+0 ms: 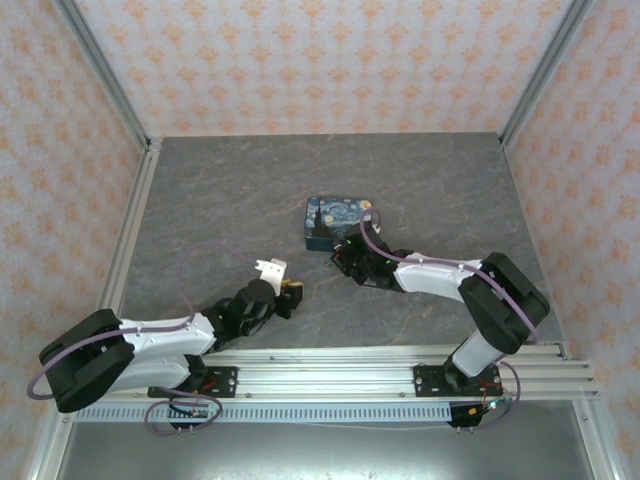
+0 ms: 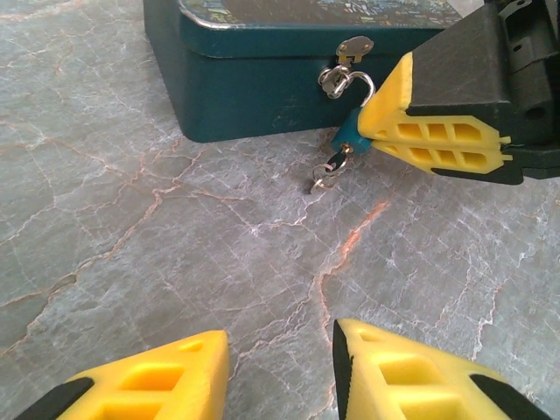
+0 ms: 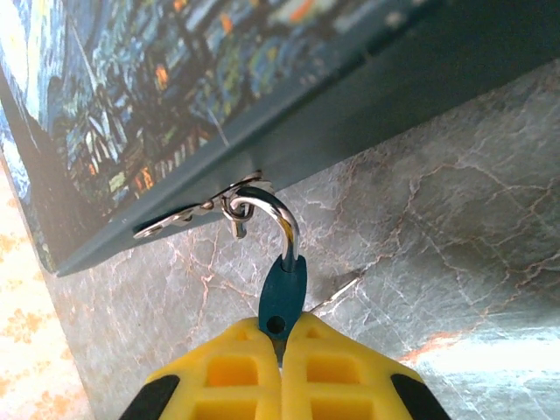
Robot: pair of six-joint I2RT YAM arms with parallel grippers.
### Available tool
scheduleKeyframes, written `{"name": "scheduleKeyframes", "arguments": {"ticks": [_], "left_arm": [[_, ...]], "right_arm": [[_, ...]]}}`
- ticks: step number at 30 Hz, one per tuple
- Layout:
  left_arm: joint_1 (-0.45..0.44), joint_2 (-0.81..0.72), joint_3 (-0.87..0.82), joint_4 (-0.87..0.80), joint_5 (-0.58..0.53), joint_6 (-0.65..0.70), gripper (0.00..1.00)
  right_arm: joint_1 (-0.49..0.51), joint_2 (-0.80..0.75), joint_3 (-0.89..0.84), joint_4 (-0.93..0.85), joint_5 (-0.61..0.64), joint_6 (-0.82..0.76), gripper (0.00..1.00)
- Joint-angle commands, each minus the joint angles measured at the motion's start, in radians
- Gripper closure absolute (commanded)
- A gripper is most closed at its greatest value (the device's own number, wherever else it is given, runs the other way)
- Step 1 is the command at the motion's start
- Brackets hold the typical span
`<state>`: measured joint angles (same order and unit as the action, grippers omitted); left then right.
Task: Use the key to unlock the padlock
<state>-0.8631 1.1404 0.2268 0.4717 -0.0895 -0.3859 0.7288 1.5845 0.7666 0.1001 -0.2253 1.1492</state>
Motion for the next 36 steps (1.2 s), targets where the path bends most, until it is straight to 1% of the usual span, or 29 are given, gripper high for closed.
{"name": "scheduleKeyframes", "arguments": {"ticks": [1,9,16,20,24,28,36], "left_arm": [[0.004,-0.054,-0.03,-0.049,-0.044,-0.013,0.63],[0.006,-0.21,-0.084,-0.127,-0.08,-0.024,0.62],[0.009,-0.376,-0.087,-0.293,-0.104,-0.015,0.61],[0.011,-0.439,-0.073,-0.37,-0.108,-0.019,0.6],[0.013,-0.445,-0.028,-0.436,-0.104,-0.025,0.6],[0.013,-0.403,0.031,-0.483,-0.092,-0.024,0.6],[0.013,-0.291,0.135,-0.52,-0.052,-0.006,0.6]], "right_arm": [[0.009,-0.026,-0.01,0.036,0.095,0.055,1.0],[0.025,-0.024,0.024,0.036,0.167,0.073,1.0],[0.054,-0.03,0.069,0.029,0.238,0.03,1.0],[0.064,-0.044,0.059,0.046,0.287,0.029,1.0],[0.064,-0.046,0.054,0.039,0.318,0.029,1.0],[0.062,-0.024,0.051,0.034,0.336,0.041,1.0],[0.054,0.032,0.017,0.112,0.306,0.076,1.0]]}}
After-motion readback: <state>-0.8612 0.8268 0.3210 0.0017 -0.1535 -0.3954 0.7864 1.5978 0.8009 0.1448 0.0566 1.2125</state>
